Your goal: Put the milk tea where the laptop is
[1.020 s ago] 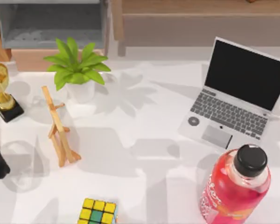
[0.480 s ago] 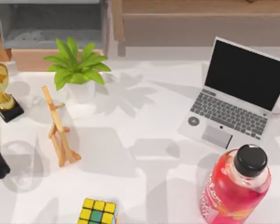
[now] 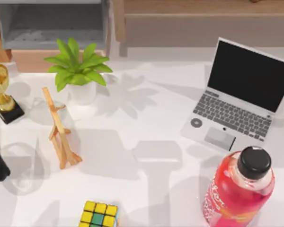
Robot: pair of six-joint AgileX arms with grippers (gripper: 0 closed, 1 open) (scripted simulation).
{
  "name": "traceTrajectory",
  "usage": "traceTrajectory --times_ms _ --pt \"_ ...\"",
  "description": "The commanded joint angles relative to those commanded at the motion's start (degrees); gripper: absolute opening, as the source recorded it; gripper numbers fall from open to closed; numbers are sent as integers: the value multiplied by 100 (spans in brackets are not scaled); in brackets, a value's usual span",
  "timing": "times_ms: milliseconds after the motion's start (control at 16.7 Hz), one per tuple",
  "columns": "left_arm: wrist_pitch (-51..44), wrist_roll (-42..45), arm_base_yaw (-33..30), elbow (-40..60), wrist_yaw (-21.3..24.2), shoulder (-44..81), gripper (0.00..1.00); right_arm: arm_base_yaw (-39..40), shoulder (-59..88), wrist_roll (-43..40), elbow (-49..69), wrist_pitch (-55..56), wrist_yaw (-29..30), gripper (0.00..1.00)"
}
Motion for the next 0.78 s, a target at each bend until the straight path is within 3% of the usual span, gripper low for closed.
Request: traceTrajectory --times_ms 180,780 --pt "0 0 0 0 0 0 100 0 0 0 0 0 0 0" --pt "0 0 0 0 0 0 100 0 0 0 0 0 0 75"
